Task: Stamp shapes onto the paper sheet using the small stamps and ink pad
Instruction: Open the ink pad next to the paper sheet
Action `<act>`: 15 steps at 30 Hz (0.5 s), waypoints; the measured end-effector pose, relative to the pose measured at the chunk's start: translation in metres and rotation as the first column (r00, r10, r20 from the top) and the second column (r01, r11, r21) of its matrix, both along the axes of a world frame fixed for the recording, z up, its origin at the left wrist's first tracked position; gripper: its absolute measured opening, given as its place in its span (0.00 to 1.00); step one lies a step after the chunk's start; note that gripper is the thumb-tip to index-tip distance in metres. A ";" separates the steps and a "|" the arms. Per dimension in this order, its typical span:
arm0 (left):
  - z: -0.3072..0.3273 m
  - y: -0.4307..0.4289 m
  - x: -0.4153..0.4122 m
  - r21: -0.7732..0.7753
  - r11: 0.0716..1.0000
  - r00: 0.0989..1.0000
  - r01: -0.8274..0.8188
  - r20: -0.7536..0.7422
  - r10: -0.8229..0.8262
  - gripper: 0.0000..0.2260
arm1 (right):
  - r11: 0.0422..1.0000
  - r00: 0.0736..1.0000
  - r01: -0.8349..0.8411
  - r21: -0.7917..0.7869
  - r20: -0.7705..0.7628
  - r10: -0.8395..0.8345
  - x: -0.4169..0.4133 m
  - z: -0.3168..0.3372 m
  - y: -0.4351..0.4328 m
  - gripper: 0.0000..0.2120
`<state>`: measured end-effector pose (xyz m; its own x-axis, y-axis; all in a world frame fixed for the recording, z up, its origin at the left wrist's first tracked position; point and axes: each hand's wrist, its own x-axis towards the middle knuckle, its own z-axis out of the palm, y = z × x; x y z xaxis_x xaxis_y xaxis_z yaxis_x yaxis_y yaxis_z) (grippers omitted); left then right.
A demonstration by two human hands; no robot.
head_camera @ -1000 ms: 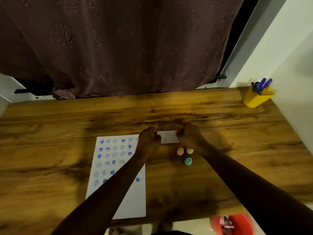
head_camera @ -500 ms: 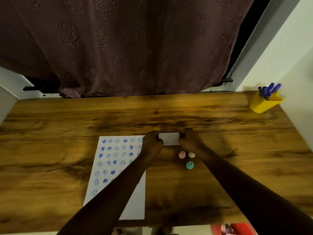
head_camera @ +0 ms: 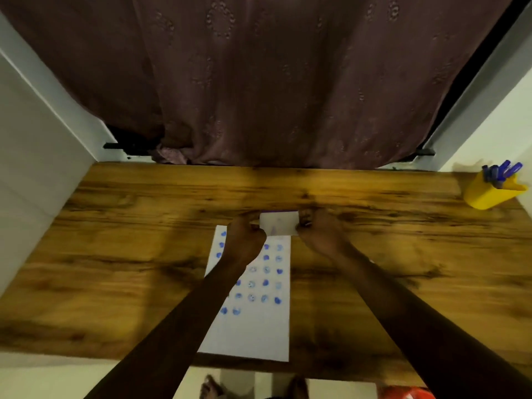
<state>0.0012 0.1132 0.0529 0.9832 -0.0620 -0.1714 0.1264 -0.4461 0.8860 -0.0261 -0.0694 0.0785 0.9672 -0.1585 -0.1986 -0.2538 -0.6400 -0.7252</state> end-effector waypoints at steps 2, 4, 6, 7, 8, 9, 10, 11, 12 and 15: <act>0.009 0.031 -0.005 0.014 1.000 1.000 -0.013 -0.028 0.013 0.17 | 0.998 0.999 -0.047 0.051 0.005 0.047 0.001 -0.002 0.029 0.07; 0.012 0.063 -0.012 0.017 1.000 0.999 -0.016 -0.034 0.016 0.20 | 0.996 0.996 -0.083 0.045 0.024 0.082 0.003 -0.006 0.061 0.12; 0.011 0.098 -0.023 0.002 0.998 0.998 -0.057 -0.038 0.057 0.19 | 0.993 0.994 -0.107 0.045 0.020 0.106 0.002 -0.013 0.095 0.15; 0.011 0.114 -0.028 -0.013 0.997 0.996 -0.072 -0.046 0.071 0.19 | 0.991 0.993 -0.122 0.052 0.003 0.122 0.001 -0.016 0.109 0.16; 0.010 0.130 -0.033 -0.021 0.996 0.995 -0.085 -0.054 0.084 0.19 | 0.989 0.990 -0.137 0.055 -0.016 0.138 0.001 -0.020 0.125 0.17; 0.009 0.144 -0.038 -0.015 0.995 0.994 -0.094 -0.057 0.093 0.21 | 0.988 0.988 -0.148 0.051 -0.037 0.150 -0.001 -0.024 0.139 0.19; 0.007 0.157 -0.041 0.000 0.995 0.994 -0.099 -0.050 0.098 0.22 | 0.986 0.986 -0.159 0.043 -0.054 0.161 -0.002 -0.027 0.153 0.20; 0.005 0.170 -0.045 0.017 0.995 0.995 -0.098 -0.031 0.099 0.22 | 0.985 0.983 -0.170 0.034 -0.065 0.172 -0.004 -0.030 0.166 0.21; 0.001 0.181 -0.048 0.035 0.995 0.995 -0.096 -0.007 0.096 0.22 | 0.983 0.980 -0.183 0.027 -0.069 0.185 -0.005 -0.034 0.177 0.21; -0.018 0.215 -0.055 0.113 0.988 0.995 -0.102 0.017 0.101 0.20 | 0.977 0.973 -0.210 0.029 -0.087 0.212 -0.011 -0.047 0.209 0.18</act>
